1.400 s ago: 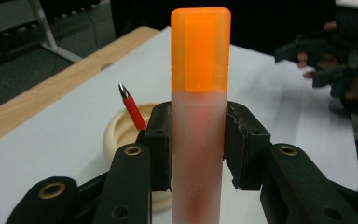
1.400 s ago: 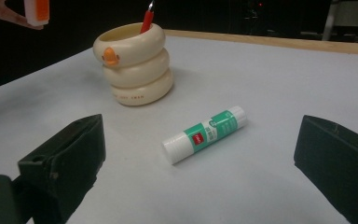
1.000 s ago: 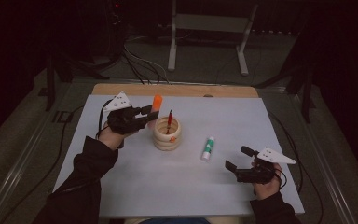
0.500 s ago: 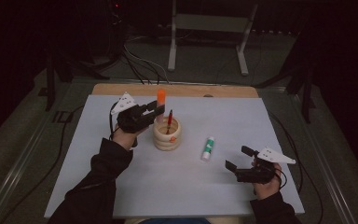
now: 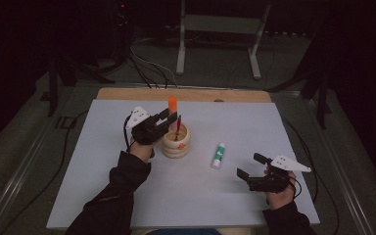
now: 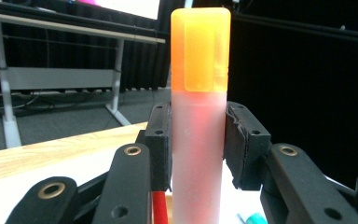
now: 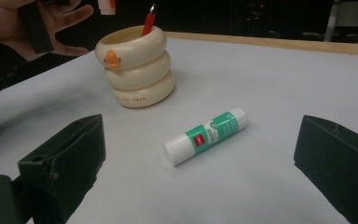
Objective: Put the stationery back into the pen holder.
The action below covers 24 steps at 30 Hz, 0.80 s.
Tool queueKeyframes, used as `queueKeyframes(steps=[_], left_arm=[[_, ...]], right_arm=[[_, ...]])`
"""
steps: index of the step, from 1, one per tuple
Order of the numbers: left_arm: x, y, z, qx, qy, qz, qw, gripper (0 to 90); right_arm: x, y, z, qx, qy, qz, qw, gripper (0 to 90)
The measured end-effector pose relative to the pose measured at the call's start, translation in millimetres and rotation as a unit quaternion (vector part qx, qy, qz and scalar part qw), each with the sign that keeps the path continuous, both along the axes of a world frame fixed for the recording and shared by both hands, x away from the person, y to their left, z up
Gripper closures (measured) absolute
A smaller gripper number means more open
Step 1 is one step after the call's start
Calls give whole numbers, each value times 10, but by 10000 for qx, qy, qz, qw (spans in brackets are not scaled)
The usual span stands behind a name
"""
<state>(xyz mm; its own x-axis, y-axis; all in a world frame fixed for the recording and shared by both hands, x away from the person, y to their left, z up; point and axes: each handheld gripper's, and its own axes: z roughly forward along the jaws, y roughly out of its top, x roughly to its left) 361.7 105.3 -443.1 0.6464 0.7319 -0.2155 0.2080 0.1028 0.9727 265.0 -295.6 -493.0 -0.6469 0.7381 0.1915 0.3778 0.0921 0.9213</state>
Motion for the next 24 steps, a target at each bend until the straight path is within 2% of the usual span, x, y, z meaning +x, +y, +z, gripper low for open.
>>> queueKeyframes(steps=[2,7,11,19,24], left_arm=[[-7,-9,-29,-59,37,45,10000,655],[-32,-38,-122,-54,-6,196,9998,655],[-45,-64,-214,-77,47,195,9998,654],[-42,-117,-346,-54,110,241,9996,654],[-57,-147,-397,54,139,262,9995,653]], right_arm=[[0,0,-1,-1,-2,7,10000,21],[-4,-2,4,-3,-16,7,10000,21],[-2,-2,0,-4,-10,9,10000,21],[-4,-4,1,1,0,15,10000,21],[-4,-6,1,2,-3,20,10000,21]])
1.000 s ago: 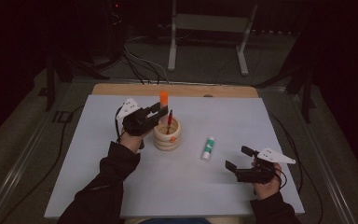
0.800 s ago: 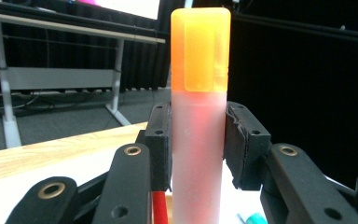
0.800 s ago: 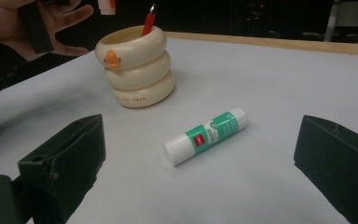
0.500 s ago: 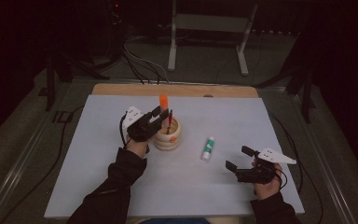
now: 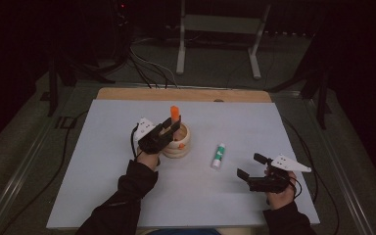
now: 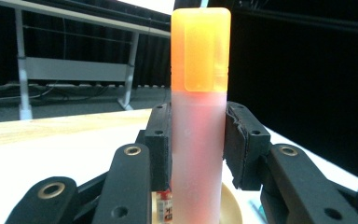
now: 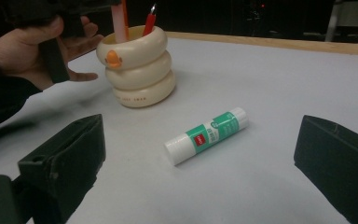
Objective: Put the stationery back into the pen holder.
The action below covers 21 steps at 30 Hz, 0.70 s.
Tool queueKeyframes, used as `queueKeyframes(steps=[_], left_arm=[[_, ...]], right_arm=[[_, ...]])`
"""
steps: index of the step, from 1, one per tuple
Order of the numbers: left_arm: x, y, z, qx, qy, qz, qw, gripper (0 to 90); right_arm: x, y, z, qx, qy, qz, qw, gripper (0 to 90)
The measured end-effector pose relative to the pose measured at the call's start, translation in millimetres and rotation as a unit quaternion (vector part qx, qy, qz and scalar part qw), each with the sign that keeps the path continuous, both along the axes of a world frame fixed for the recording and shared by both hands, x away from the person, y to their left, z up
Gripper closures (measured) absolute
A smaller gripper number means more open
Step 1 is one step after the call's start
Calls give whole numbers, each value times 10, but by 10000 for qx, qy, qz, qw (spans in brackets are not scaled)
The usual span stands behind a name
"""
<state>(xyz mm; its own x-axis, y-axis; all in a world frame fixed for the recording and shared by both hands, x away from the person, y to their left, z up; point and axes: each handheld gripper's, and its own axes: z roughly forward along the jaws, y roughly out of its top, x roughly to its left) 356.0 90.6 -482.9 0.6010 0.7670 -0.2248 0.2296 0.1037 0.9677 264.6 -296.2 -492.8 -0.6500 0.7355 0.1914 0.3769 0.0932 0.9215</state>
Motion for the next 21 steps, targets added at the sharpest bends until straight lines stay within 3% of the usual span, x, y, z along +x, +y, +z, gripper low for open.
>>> queueKeyframes(steps=[11,21], left_arm=[[-22,-46,-75,239,70,130,9996,652],[-62,-116,-98,587,168,207,9979,651]], right_arm=[[-3,2,1,-2,-7,1,10000,21],[-1,2,0,4,2,2,10000,21]])
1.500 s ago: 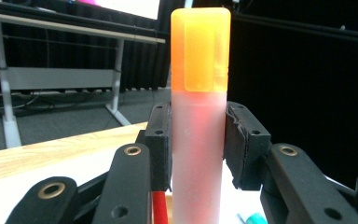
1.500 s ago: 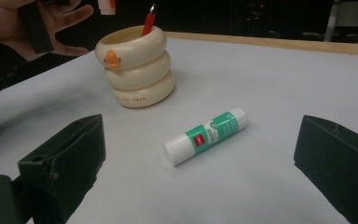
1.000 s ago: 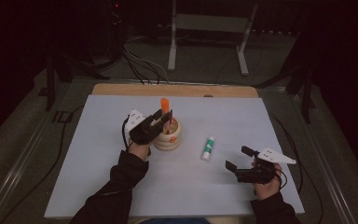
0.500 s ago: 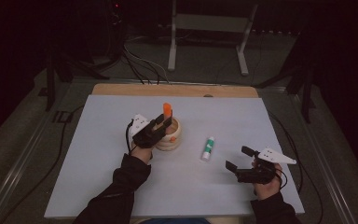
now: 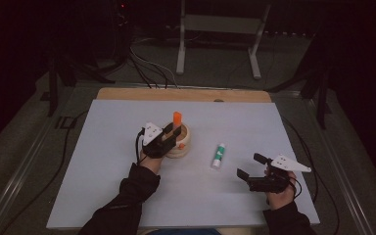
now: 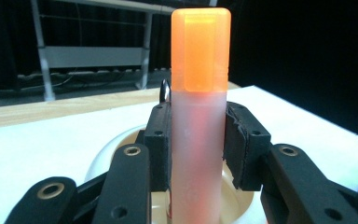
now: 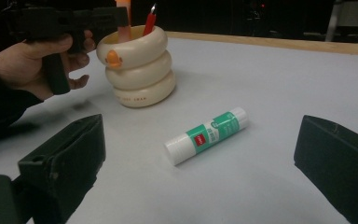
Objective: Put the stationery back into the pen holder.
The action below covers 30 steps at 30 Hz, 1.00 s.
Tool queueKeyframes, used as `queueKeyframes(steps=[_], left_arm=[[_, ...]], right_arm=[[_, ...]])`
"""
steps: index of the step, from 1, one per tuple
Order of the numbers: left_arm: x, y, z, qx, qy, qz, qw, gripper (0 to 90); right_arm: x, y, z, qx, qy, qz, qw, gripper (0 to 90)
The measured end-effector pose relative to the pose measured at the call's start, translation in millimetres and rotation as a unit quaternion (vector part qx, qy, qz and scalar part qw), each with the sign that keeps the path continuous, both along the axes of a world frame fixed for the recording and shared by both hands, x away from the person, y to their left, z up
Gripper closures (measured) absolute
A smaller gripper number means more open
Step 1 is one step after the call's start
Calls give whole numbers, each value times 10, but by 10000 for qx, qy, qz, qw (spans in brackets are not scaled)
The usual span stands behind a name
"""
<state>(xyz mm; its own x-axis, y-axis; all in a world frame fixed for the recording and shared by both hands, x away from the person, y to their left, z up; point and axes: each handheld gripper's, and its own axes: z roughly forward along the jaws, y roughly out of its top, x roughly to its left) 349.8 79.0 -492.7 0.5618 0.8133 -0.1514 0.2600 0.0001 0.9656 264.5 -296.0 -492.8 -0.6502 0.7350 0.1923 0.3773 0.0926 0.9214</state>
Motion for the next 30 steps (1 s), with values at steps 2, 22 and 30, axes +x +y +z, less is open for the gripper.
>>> queueKeyframes(steps=[2,22,30], left_arm=[[-8,-20,5,119,22,59,9999,651],[-11,-31,151,81,169,272,9995,332],[-33,20,329,176,170,184,9995,98]], right_arm=[[1,0,-1,-4,0,0,10000,21],[1,-6,3,7,-10,-2,10000,21],[-1,-1,6,-4,-15,3,10000,21]])
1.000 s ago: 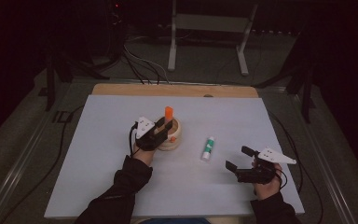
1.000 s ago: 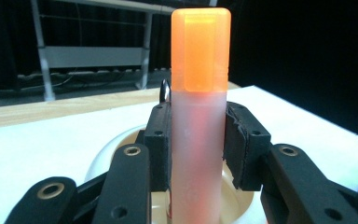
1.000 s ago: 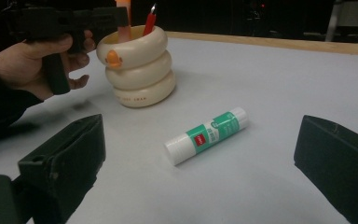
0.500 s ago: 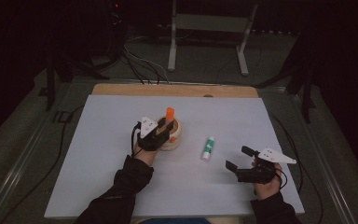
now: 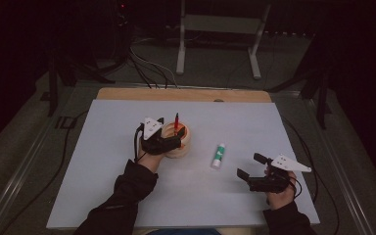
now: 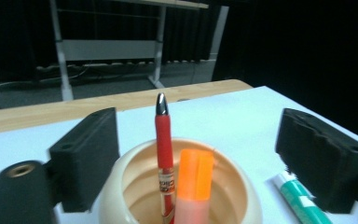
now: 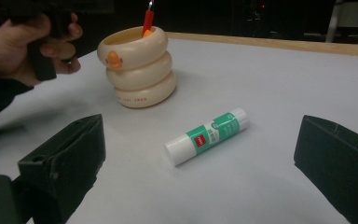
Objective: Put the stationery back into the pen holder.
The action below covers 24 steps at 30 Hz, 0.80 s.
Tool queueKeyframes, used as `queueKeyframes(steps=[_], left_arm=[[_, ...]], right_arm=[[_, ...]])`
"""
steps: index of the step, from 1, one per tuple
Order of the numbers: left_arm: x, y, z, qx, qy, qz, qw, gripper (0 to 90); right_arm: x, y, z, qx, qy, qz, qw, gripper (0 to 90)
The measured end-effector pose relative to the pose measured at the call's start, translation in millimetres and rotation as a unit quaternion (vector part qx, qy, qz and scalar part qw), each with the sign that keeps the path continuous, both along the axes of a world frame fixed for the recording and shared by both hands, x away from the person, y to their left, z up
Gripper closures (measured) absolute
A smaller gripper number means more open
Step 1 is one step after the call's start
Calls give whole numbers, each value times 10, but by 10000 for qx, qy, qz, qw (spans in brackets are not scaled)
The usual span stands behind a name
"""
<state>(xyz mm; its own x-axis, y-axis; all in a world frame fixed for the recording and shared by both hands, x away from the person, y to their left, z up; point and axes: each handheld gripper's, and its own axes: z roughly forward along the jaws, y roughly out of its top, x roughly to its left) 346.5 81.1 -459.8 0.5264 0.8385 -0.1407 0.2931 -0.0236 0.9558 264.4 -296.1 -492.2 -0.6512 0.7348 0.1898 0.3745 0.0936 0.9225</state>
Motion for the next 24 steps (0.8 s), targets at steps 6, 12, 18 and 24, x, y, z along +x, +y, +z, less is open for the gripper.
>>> queueKeyframes(steps=[6,12,18,24], left_arm=[[-31,81,134,-17,-12,-258,9997,14],[-109,204,196,100,-159,-623,9979,1],[-227,361,203,87,-166,-934,9954,1],[-346,514,180,131,-163,-1037,9944,1]], right_arm=[[-4,2,7,14,-12,-3,10000,21],[-5,9,10,-4,-10,10,10000,21],[18,-8,21,75,-70,94,9999,21],[36,-3,68,-29,-542,379,9978,21]])
